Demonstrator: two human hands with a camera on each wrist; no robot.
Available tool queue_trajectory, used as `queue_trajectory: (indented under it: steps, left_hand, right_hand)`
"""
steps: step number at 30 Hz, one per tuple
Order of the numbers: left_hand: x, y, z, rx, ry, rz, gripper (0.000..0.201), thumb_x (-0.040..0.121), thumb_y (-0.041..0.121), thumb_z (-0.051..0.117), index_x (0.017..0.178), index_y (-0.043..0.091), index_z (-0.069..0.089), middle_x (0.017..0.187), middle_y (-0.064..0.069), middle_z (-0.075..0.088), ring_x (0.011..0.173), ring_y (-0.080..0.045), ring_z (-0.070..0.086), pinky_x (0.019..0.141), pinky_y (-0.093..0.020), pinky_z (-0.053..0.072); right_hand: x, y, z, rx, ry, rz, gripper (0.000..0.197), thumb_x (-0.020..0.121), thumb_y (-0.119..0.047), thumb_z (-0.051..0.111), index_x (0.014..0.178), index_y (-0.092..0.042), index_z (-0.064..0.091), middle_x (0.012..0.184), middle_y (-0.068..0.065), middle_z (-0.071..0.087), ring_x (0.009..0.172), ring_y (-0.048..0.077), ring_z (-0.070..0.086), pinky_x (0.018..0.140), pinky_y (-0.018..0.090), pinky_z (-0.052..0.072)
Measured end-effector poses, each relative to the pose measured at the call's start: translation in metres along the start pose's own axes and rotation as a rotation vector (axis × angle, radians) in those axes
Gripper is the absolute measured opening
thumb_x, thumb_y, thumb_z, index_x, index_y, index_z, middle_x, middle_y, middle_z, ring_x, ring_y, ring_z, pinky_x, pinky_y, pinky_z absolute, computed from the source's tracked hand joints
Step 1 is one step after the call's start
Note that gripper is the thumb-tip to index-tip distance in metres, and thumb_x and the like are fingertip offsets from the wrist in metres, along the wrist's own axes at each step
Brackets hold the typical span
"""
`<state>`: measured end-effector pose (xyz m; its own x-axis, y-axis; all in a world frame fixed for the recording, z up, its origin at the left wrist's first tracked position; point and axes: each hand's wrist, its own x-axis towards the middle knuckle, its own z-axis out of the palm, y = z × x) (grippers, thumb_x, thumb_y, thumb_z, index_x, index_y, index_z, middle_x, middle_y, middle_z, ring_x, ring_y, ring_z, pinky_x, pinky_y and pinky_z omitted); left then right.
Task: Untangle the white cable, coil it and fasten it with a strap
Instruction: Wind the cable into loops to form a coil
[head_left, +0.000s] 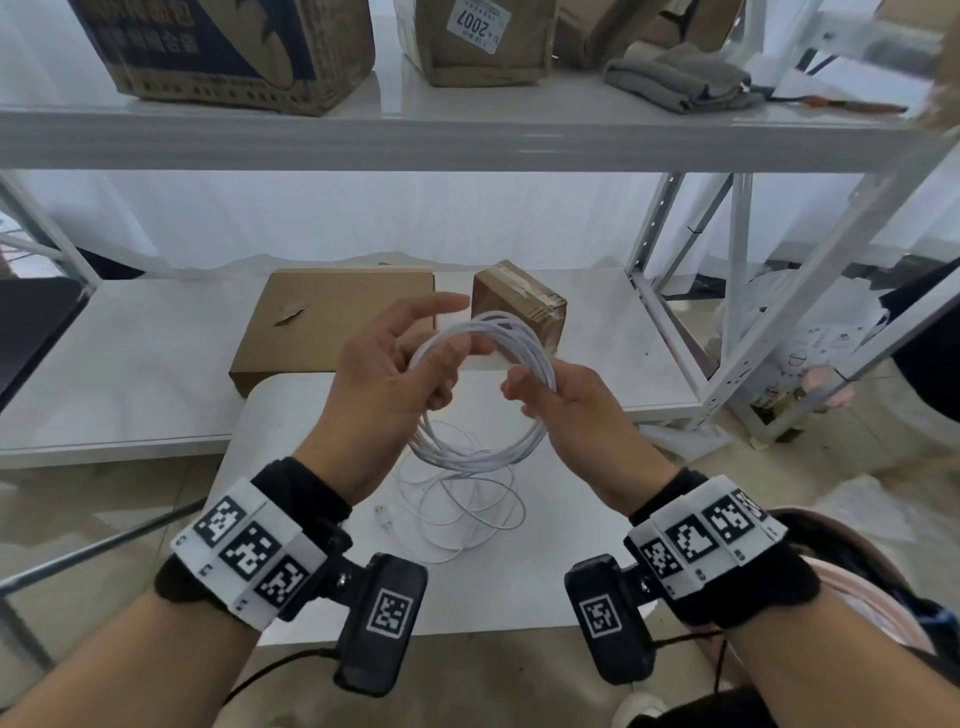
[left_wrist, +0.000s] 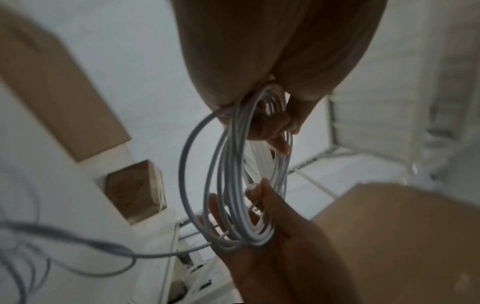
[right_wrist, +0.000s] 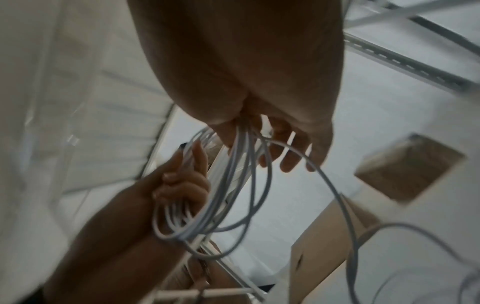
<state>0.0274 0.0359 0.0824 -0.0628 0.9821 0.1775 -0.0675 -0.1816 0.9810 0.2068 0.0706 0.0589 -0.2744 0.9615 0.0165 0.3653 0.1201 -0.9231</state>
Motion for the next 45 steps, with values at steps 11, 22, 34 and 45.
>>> queue_trajectory:
  steps: [11,22,34,45]
  left_hand:
    - [-0.003,-0.023,0.008,-0.577,0.053,-0.498,0.03,0.096,0.029,0.06,0.118,0.008,0.063,0.087,-0.007,0.068,0.078,-0.019,0.071,0.079,-0.038,0.06]
    - [0.007,-0.012,0.007,-0.581,0.104,-0.414,0.039,0.106,0.04,0.041,0.12,0.011,0.063,0.066,0.0,0.046,0.054,-0.009,0.037,0.049,-0.02,0.036]
    - [-0.008,-0.062,0.004,0.84,-0.142,-0.167,0.021,0.09,0.017,0.066,0.095,0.038,0.062,0.113,0.004,0.057,0.103,-0.013,0.055,0.09,-0.03,0.044]
    - [-0.011,-0.037,0.003,0.284,-0.084,-0.337,0.012,0.102,0.015,0.056,0.104,0.004,0.057,0.073,-0.015,0.072,0.057,-0.023,0.068,0.055,-0.028,0.057]
  right_hand:
    - [0.004,-0.014,-0.006,1.045,-0.078,0.281,0.028,0.092,-0.036,0.06,0.077,-0.014,0.049,0.058,-0.005,0.021,0.046,0.007,0.018,0.042,0.017,0.024]
    - [0.008,-0.012,-0.003,1.273,-0.086,0.36,0.035,0.101,-0.036,0.048,0.079,-0.009,0.055,0.052,-0.006,0.026,0.039,0.006,0.023,0.039,0.018,0.028]
    - [0.016,-0.019,-0.014,1.738,-0.027,0.353,0.049,0.106,-0.038,0.039,0.066,-0.012,0.05,0.044,-0.006,0.026,0.044,0.004,0.009,0.03,0.017,0.021]
    - [0.021,-0.008,-0.067,1.737,0.346,0.221,0.047,0.106,-0.034,0.04,0.064,-0.013,0.047,0.044,-0.007,0.023,0.032,0.007,0.022,0.031,0.018,0.022]
